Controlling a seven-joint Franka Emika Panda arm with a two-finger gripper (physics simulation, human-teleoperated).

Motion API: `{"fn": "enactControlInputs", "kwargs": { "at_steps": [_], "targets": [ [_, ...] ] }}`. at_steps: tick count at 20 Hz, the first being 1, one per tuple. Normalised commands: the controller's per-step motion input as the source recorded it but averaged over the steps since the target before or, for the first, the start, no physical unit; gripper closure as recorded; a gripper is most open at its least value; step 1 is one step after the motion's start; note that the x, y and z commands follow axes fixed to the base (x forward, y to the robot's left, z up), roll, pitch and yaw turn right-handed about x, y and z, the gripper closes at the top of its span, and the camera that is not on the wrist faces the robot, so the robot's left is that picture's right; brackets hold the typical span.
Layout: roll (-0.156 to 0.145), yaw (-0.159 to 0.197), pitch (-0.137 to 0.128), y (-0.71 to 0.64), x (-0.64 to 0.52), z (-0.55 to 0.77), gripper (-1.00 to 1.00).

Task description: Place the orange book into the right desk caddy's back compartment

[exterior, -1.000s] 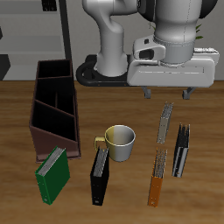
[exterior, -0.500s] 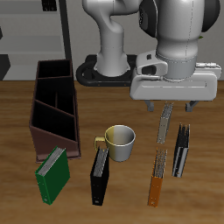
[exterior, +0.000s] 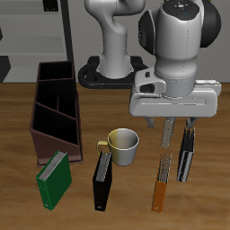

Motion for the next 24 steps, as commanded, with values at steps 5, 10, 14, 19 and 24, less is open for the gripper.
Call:
{"fn": "enactControlInputs", "kwargs": {
  "at_steps": [5, 10, 14, 19, 24],
  "targets": [
    [0.000, -0.011, 0.029, 0.04, 0.05, -0.31, -1.00],
    [0.024, -0.012, 0.006, 0.13, 0.06, -0.25, -1.00],
    [0.026, -0.002, 0.016, 0.07, 0.02, -0.15, -1.00],
    [0.003, -0.037, 0.003, -0.09, 0.07, -0.15, -1.00],
    [-0.005, -0.012, 0.019, -0.09, 0.07, -0.17, -1.00]
  ]
}}
